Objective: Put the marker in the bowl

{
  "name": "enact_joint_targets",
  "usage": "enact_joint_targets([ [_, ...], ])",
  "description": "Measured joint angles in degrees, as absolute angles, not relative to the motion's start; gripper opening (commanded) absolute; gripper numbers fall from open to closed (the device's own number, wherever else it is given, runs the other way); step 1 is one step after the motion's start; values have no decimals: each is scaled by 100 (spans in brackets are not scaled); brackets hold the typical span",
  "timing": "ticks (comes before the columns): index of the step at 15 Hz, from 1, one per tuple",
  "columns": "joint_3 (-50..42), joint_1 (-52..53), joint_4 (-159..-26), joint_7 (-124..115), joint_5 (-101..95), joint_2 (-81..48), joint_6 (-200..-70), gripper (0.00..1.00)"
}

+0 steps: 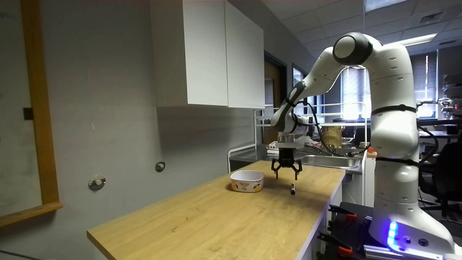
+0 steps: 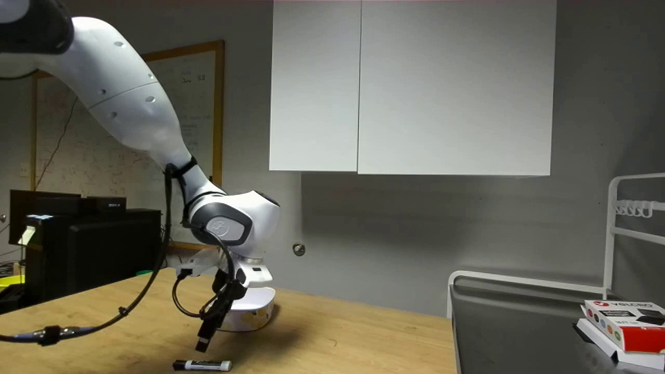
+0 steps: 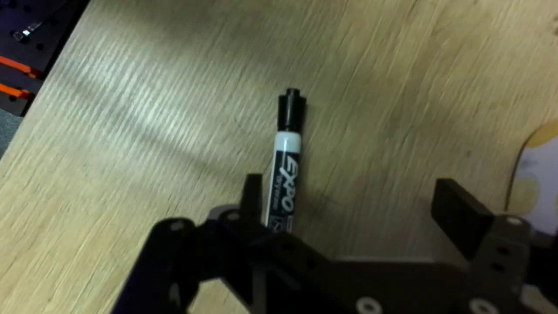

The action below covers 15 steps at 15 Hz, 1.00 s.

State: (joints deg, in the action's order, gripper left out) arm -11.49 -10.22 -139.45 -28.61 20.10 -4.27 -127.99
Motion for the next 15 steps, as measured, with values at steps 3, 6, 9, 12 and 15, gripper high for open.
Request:
enact_joint_targets([
  [3,-1211,-1027,-13864,-3710,1872,-744,-13015,100],
  [6,-1265,-1027,-13776,-4304,1746,-943,-13007,100],
  [9,-1302,-1026,-13716,-4637,1700,-1052,-12981,100],
  [12,-1322,-1026,-13662,-4818,1666,-1131,-12931,100],
  [15,-1323,-1022,-13577,-4945,1611,-1234,-12877,75],
])
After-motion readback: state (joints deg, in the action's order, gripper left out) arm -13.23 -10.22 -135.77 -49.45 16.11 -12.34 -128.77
